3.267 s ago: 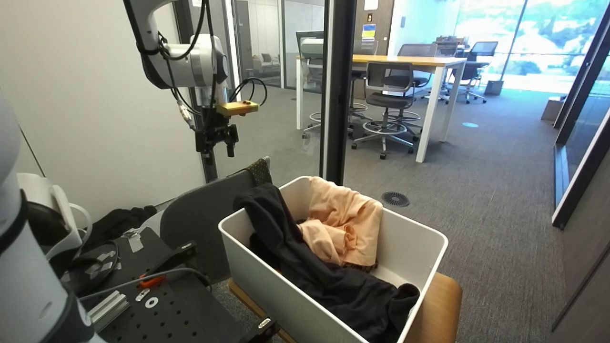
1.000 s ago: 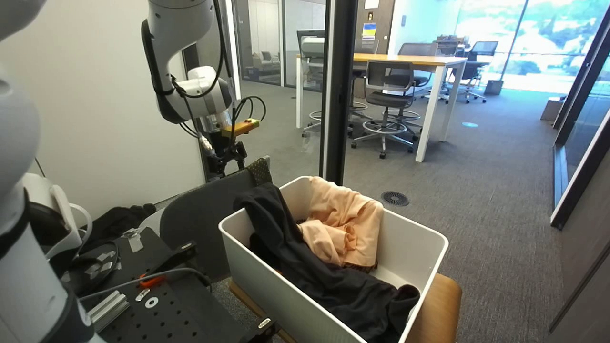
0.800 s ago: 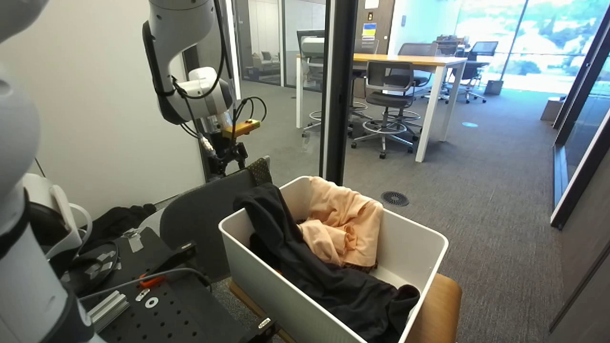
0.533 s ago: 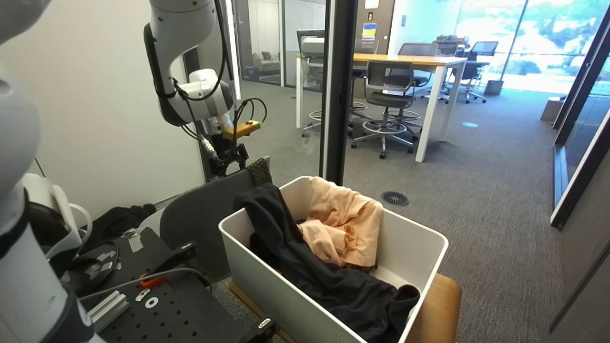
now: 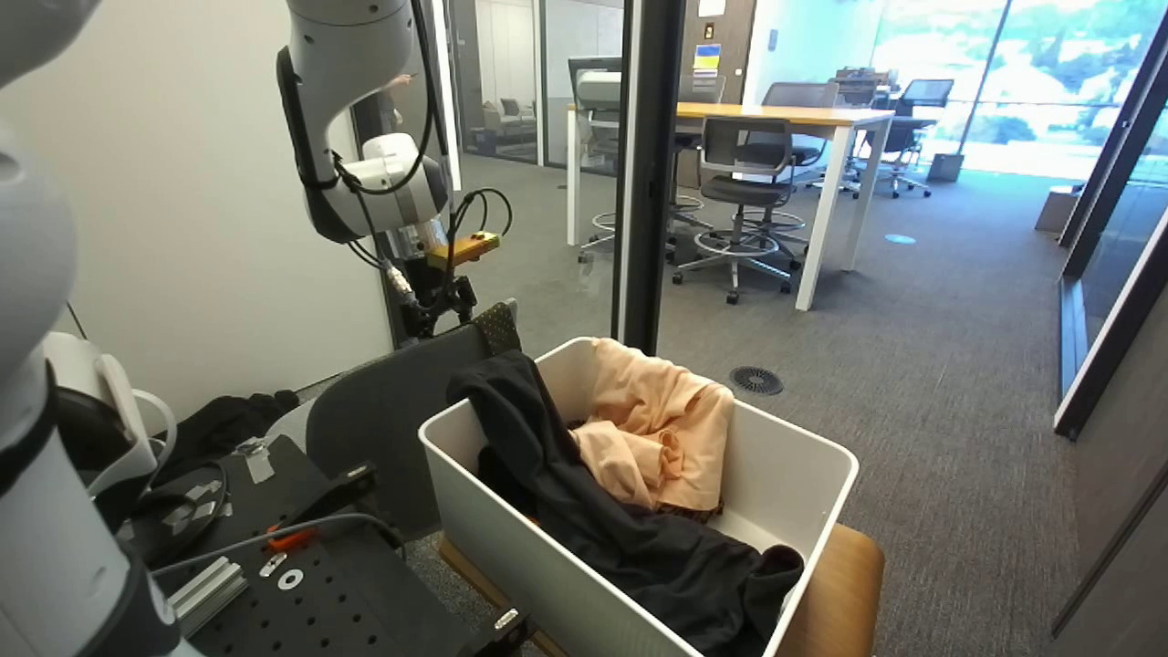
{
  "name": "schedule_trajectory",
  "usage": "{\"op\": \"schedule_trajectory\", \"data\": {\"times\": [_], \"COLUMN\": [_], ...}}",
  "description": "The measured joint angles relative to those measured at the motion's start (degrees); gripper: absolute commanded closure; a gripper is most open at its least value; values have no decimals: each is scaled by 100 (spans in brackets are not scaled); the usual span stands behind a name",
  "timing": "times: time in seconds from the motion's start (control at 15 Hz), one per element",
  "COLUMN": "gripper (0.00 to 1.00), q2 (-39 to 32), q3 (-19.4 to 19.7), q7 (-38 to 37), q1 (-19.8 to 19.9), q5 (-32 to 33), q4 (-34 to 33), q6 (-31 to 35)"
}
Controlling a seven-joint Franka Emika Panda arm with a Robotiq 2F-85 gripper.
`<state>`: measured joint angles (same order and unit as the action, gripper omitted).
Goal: Put the sock in the laundry basket
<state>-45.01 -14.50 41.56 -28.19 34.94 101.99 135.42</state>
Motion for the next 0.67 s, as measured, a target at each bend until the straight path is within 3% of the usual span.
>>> {"op": "schedule_trajectory", "data": {"times": [0.27,0.33,0.4,0.67], "gripper": [0,25,27,58], "q2": [0,0,0,-2], "q3": [0,0,0,0], "q7": [-9,-11,-12,-12], "q1": [0,0,0,0], "q5": [0,0,0,0], "q4": [-1,-1,-1,-1], "q6": [0,0,0,-1]}}
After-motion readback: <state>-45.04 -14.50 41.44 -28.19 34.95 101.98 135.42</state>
